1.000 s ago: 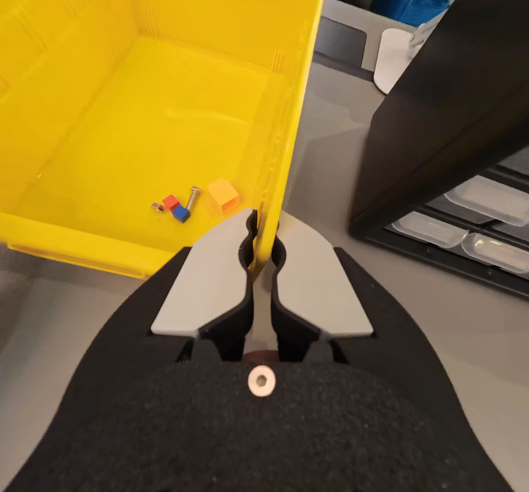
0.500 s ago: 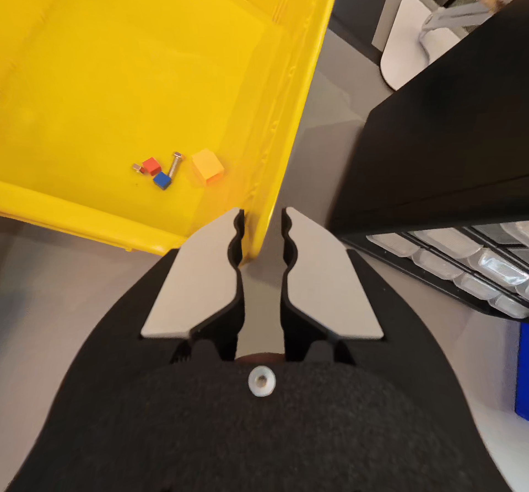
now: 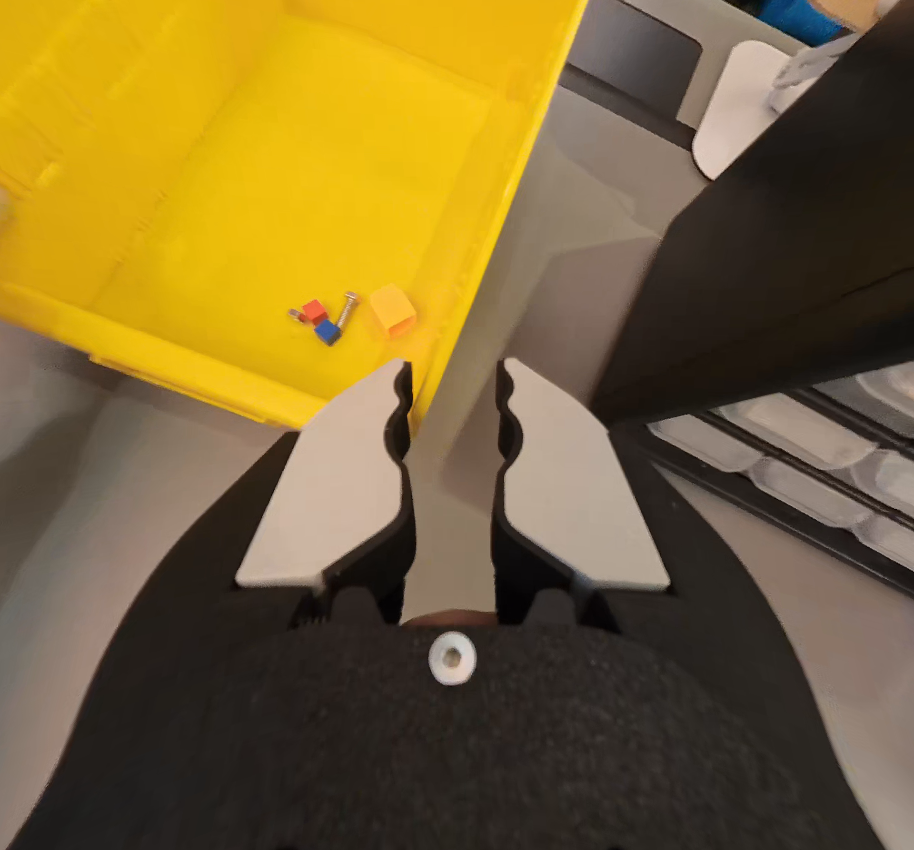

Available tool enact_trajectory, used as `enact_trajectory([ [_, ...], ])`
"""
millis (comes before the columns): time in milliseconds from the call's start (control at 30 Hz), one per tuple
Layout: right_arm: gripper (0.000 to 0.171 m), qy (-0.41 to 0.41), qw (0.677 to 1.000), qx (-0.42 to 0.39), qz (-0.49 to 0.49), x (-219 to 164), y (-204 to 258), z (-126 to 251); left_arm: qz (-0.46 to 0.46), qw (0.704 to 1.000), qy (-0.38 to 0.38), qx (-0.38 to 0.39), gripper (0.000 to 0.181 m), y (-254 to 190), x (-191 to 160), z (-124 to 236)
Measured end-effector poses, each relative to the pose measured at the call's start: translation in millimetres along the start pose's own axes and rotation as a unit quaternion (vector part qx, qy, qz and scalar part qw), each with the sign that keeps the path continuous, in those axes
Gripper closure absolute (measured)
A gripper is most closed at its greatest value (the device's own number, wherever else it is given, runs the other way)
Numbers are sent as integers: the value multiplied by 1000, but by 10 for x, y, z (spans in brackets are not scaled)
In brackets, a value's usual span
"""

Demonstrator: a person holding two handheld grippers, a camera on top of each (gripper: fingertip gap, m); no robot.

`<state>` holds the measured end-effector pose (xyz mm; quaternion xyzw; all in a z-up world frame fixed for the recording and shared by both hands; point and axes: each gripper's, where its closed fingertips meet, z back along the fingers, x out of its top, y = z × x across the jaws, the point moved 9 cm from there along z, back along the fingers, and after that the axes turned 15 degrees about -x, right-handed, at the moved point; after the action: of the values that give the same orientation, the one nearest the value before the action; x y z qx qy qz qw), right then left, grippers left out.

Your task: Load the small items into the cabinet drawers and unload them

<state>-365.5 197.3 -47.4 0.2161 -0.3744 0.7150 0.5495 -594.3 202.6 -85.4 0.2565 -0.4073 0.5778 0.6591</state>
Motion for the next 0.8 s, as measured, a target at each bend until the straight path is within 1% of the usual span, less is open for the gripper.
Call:
enact_trajectory([
  [100, 139, -37, 998, 41, -34, -79, -62, 95, 1, 1000, 1, 7, 154, 23, 5, -10],
  [200, 139, -60, 987, 114, -93, -224, -210, 255, 12, 1000, 4, 15, 153, 43, 18, -14],
  [267, 139, -89, 973, 173, -124, -427, -390, 408, 9, 1000, 5, 18, 154, 30, 20, 3],
  [367, 139, -145, 957, 220, -122, -906, -820, 634, 9, 1000, 0, 13, 153, -71, 53, 152],
  [433, 135, -170, 948, 237, -127, -1285, -1187, 750, 13, 999, -32, -1, 151, -244, 98, 367],
  [467, 134, -174, 943, 253, -128, -1478, -1375, 809, 16, 998, -51, -16, 141, -374, 107, 475],
  [533, 134, -191, 936, 276, -106, -1843, -1777, 940, 15, 993, -72, -88, 139, -744, 45, 653],
  [567, 134, -206, 938, 257, -108, -1992, -1994, 992, 1, 991, -76, -114, 139, -943, -20, 723],
  [633, 130, -217, 949, 199, -115, -2240, -2406, 1065, -35, 992, -75, -100, 138, -1299, -164, 830],
  [667, 127, -215, 955, 167, -119, -2351, -2589, 1097, -44, 991, -65, -109, 136, -1487, -243, 875],
  [700, 126, -215, 959, 131, -127, -2458, -2762, 1131, -40, 989, -58, -129, 132, -1672, -336, 927],
  [733, 126, -214, 963, 97, -133, -2564, -2919, 1167, -34, 985, -56, -162, 132, -1849, -456, 980],
  [800, 126, -217, 963, 59, -146, -2739, -3168, 1247, -31, 977, -43, -208, 132, -2105, -713, 1052],
])
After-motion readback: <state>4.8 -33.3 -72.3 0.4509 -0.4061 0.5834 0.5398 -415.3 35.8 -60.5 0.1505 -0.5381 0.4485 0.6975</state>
